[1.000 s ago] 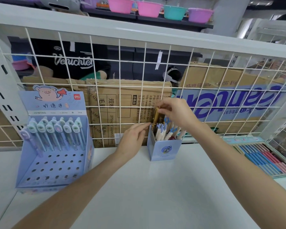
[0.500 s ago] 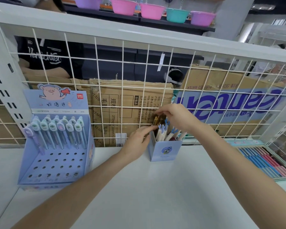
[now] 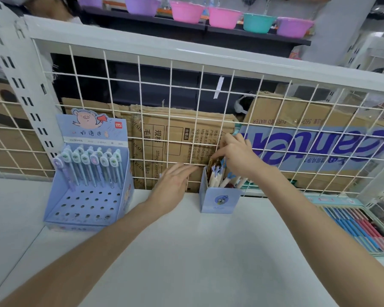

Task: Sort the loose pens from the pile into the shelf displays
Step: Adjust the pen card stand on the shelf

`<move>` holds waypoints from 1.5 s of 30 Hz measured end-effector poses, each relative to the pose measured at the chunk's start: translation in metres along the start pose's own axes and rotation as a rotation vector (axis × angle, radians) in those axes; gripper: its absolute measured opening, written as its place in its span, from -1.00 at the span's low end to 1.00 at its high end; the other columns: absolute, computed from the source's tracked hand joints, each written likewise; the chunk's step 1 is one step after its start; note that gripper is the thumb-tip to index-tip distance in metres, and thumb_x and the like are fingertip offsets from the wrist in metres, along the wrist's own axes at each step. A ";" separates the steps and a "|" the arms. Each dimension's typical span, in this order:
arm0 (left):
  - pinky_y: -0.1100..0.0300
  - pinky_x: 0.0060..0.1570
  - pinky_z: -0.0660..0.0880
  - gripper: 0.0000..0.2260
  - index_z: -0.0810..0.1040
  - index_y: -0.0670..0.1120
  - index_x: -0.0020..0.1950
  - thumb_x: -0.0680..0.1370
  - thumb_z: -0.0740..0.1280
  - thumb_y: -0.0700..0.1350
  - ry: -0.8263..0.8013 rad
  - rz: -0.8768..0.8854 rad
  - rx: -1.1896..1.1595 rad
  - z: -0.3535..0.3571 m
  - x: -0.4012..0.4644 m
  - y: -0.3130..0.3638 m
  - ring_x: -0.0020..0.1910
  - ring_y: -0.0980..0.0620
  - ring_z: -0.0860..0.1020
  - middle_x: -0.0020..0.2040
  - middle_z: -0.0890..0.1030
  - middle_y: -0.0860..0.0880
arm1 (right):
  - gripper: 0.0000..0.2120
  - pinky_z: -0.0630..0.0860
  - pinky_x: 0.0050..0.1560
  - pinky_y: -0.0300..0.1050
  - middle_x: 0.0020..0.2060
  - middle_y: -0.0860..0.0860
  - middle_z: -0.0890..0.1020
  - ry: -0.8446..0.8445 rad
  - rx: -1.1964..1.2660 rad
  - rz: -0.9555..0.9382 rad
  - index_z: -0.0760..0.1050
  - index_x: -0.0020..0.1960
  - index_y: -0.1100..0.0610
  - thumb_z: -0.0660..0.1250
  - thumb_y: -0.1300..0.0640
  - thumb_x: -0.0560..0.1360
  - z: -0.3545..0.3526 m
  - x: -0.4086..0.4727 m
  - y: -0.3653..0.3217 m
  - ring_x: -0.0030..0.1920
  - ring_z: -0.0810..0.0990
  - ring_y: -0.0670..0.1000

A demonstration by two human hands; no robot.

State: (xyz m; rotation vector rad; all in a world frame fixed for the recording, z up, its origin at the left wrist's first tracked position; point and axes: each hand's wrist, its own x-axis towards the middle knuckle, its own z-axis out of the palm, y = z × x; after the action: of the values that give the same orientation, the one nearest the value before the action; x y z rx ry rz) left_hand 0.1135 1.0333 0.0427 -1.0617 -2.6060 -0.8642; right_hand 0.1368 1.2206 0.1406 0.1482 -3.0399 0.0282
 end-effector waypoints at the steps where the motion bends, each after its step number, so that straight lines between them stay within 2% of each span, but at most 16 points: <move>1: 0.12 0.41 0.06 -0.61 0.34 -0.10 0.42 0.60 0.11 -0.30 0.014 -0.022 0.012 -0.004 -0.004 0.000 0.43 -0.02 0.24 0.39 0.40 0.00 | -0.49 0.15 0.13 -0.03 0.16 0.06 0.36 0.005 0.008 -0.001 0.53 0.24 0.00 0.11 0.44 0.48 -0.001 -0.001 -0.001 0.18 0.21 0.10; 4: -0.02 0.39 0.20 -0.60 0.42 -0.14 0.37 0.53 0.10 -0.26 0.099 -0.046 0.062 -0.018 -0.020 0.002 0.35 -0.09 0.36 0.31 0.49 -0.07 | -0.50 0.18 0.20 0.03 0.24 0.09 0.37 0.088 0.059 -0.042 0.49 0.28 0.00 0.14 0.43 0.48 -0.004 -0.005 -0.016 0.26 0.23 0.13; 6: 0.04 0.36 0.12 -0.59 0.42 -0.13 0.37 0.52 0.11 -0.21 0.120 -0.114 0.130 -0.028 -0.034 0.006 0.35 -0.10 0.36 0.32 0.49 -0.08 | -0.54 0.19 0.23 0.04 0.28 0.09 0.39 0.164 0.092 -0.130 0.44 0.33 0.01 0.14 0.37 0.52 -0.003 -0.008 -0.036 0.30 0.26 0.13; 8: -0.02 0.36 0.11 -0.61 0.40 -0.13 0.38 0.54 0.17 -0.17 0.123 -0.191 0.249 -0.038 -0.048 0.007 0.37 -0.14 0.35 0.34 0.46 -0.11 | -0.59 0.18 0.27 0.04 0.33 0.07 0.39 0.199 0.139 -0.238 0.41 0.35 0.01 0.13 0.29 0.56 0.001 -0.012 -0.061 0.35 0.26 0.12; 10: -0.18 0.30 0.24 -0.62 0.42 -0.15 0.36 0.54 0.25 -0.15 0.108 -0.261 0.397 -0.046 -0.068 0.004 0.31 -0.21 0.42 0.31 0.48 -0.17 | -0.59 0.13 0.31 0.03 0.38 0.04 0.34 0.176 0.159 -0.325 0.33 0.41 -0.01 0.13 0.20 0.58 0.008 -0.017 -0.087 0.41 0.21 0.08; 12: -0.26 0.16 0.40 -0.61 0.43 -0.14 0.32 0.52 0.18 -0.05 0.079 -0.336 0.507 -0.057 -0.093 -0.002 0.21 -0.24 0.51 0.23 0.54 -0.20 | -0.57 0.08 0.32 0.00 0.42 -0.01 0.27 0.152 0.142 -0.379 0.23 0.45 -0.03 0.14 0.11 0.59 0.019 -0.021 -0.110 0.44 0.14 0.04; 14: -0.24 0.08 0.46 -0.57 0.44 -0.10 0.29 0.49 0.09 0.02 0.016 -0.466 0.581 -0.070 -0.121 -0.009 0.15 -0.23 0.55 0.21 0.56 -0.19 | -0.53 0.07 0.34 0.00 0.44 -0.02 0.23 0.129 0.145 -0.412 0.17 0.47 -0.04 0.17 0.04 0.59 0.032 -0.024 -0.134 0.46 0.11 0.03; 17: -0.20 0.09 0.46 -0.56 0.47 -0.09 0.33 0.51 0.14 0.03 -0.011 -0.578 0.663 -0.090 -0.167 -0.023 0.18 -0.22 0.54 0.27 0.51 -0.21 | -0.47 0.06 0.39 0.02 0.47 0.03 0.17 0.029 0.193 -0.425 0.09 0.50 -0.04 0.17 0.01 0.59 0.047 -0.029 -0.176 0.47 0.09 0.07; 19: -0.10 0.33 0.27 -0.55 0.21 -0.03 0.49 0.61 0.13 0.01 -0.029 -0.676 0.648 -0.105 -0.197 -0.031 0.38 -0.14 0.35 0.45 0.29 -0.16 | -0.49 0.09 0.37 0.00 0.47 0.05 0.18 -0.023 0.233 -0.463 0.09 0.50 -0.02 0.15 0.03 0.60 0.053 -0.033 -0.211 0.45 0.14 0.09; 21: 0.00 0.40 0.12 -0.51 0.02 0.02 0.53 0.63 0.08 0.04 0.016 -0.737 0.660 -0.121 -0.227 -0.045 0.46 -0.07 0.19 0.52 0.13 -0.10 | -0.54 0.12 0.33 -0.03 0.45 0.05 0.22 -0.035 0.254 -0.513 0.13 0.49 -0.01 0.13 0.05 0.61 0.058 -0.037 -0.248 0.42 0.19 0.09; 23: -0.03 0.36 0.20 -0.50 0.12 -0.01 0.52 0.61 0.15 0.02 0.064 -0.770 0.647 -0.140 -0.257 -0.056 0.42 -0.10 0.27 0.48 0.23 -0.12 | -0.56 0.14 0.31 -0.04 0.44 0.04 0.24 -0.024 0.264 -0.555 0.16 0.48 -0.01 0.12 0.07 0.61 0.063 -0.040 -0.285 0.41 0.21 0.08; 26: -0.12 0.18 0.39 -0.51 0.35 -0.09 0.43 0.51 0.35 -0.07 0.138 -0.783 0.641 -0.175 -0.298 -0.078 0.25 -0.21 0.46 0.34 0.43 -0.22 | -0.54 0.15 0.31 -0.05 0.44 0.03 0.24 -0.022 0.262 -0.609 0.16 0.48 -0.01 0.12 0.10 0.60 0.069 -0.043 -0.347 0.41 0.21 0.07; 29: -0.01 0.35 0.21 -0.51 0.10 -0.02 0.52 0.62 0.13 0.01 0.108 -0.856 0.678 -0.211 -0.342 -0.101 0.42 -0.10 0.26 0.48 0.22 -0.13 | -0.53 0.15 0.31 -0.06 0.44 0.02 0.24 -0.020 0.255 -0.655 0.15 0.48 -0.02 0.14 0.09 0.59 0.075 -0.041 -0.411 0.41 0.21 0.06; 31: 0.03 0.37 0.16 -0.51 0.01 0.01 0.53 0.63 0.04 0.04 0.117 -0.895 0.688 -0.231 -0.365 -0.115 0.44 -0.06 0.19 0.51 0.14 -0.09 | -0.53 0.14 0.31 -0.08 0.44 0.01 0.24 -0.019 0.268 -0.665 0.15 0.48 -0.02 0.14 0.08 0.59 0.078 -0.039 -0.443 0.42 0.20 0.05; 37: 0.00 0.27 0.30 -0.54 0.13 -0.04 0.50 0.62 0.09 0.01 0.207 -0.991 0.687 -0.302 -0.450 -0.160 0.36 -0.15 0.34 0.45 0.28 -0.16 | -0.55 0.16 0.33 -0.07 0.43 0.03 0.29 -0.051 0.314 -0.715 0.21 0.46 -0.01 0.17 0.07 0.58 0.091 -0.030 -0.557 0.41 0.24 0.09; 45: 0.05 0.19 0.35 -0.57 0.19 -0.04 0.47 0.61 0.14 -0.02 0.325 -1.046 0.600 -0.343 -0.473 -0.226 0.27 -0.10 0.43 0.39 0.35 -0.06 | -0.56 0.24 0.28 -0.05 0.38 0.06 0.34 -0.158 0.342 -0.729 0.23 0.44 0.02 0.17 0.06 0.59 0.109 0.022 -0.641 0.34 0.34 0.12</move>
State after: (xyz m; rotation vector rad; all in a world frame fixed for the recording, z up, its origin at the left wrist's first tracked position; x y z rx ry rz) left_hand 0.2870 0.4316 0.0388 0.6027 -2.7175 -0.2623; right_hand 0.1668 0.5784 0.0433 1.3089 -2.8946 0.4926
